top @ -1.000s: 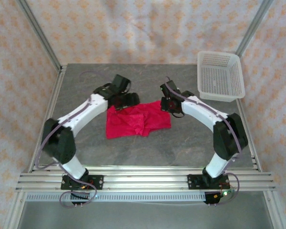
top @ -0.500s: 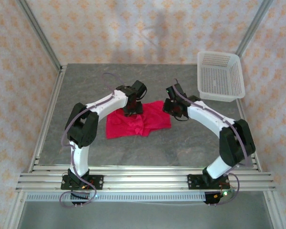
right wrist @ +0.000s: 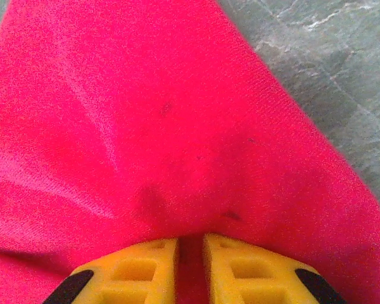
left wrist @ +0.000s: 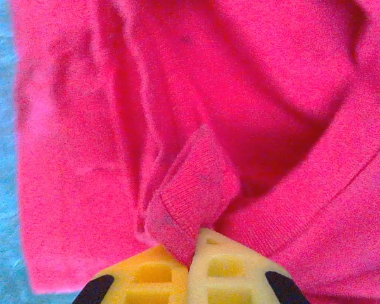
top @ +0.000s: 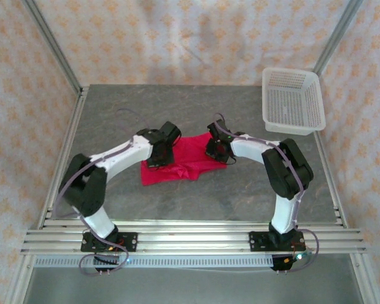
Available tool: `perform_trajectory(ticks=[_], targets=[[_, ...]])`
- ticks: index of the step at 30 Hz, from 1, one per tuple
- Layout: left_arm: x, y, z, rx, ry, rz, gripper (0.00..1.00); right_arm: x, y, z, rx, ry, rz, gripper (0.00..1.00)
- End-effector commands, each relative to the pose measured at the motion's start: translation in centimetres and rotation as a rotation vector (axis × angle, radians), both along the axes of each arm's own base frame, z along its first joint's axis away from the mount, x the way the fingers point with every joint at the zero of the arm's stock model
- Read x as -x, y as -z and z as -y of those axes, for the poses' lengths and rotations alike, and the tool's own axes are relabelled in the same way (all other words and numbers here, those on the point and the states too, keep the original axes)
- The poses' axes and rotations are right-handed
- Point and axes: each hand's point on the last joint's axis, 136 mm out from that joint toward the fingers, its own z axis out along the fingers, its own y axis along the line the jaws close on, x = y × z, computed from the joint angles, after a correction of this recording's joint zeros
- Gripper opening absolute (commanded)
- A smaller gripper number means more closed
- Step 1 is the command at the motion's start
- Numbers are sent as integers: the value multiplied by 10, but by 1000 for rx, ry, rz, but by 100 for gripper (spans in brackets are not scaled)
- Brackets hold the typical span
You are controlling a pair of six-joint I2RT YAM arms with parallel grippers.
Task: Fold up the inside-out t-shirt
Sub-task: Smooth out the T-shirt at the center of the table.
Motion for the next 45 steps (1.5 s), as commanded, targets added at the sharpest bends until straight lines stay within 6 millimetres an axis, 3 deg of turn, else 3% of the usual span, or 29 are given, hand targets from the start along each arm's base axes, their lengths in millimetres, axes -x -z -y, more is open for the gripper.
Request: perform_trajectory(ticks=[1,7,9,10,12,15,19,23,31,33,35,37,41,45], targets=[[17,2,-15,2,-70,31,1,13,22,22,103,28,-65,18],[54,12,-36,10,-117,9,16,7,9,11,78,-28,-52,20],[60,4,-51,-48,-119,24,33,6,-2,3,51,-61,-44,22],[59,-2,-57,-75,-119,40,37,5,-9,-2,32,-77,-32,24],[49,-16,-63,-95,-118,70,56,5,-28,-12,3,-111,3,27],[24,-25,-58,12,-147,94,59,4,-49,-16,-11,-127,42,29],[-14,-26,-47,186,-185,113,59,5,-56,-16,-17,-115,52,29],[-46,-16,-36,301,-192,99,57,6,-59,-22,-47,-119,53,32],[-87,15,-33,281,-186,52,48,17,-53,-38,-59,-157,33,41],[-91,23,-34,256,-178,27,34,25,-42,-35,-60,-148,11,41],[-94,23,-37,238,-180,25,10,34,-29,-26,-40,-135,-13,41],[-96,11,-41,224,-184,45,0,45,-13,-16,-4,-130,-45,41],[-109,-36,-40,236,-169,124,0,67,20,6,77,-119,-120,40],[-118,-71,-35,262,-142,178,0,74,29,9,70,-112,-136,40]])
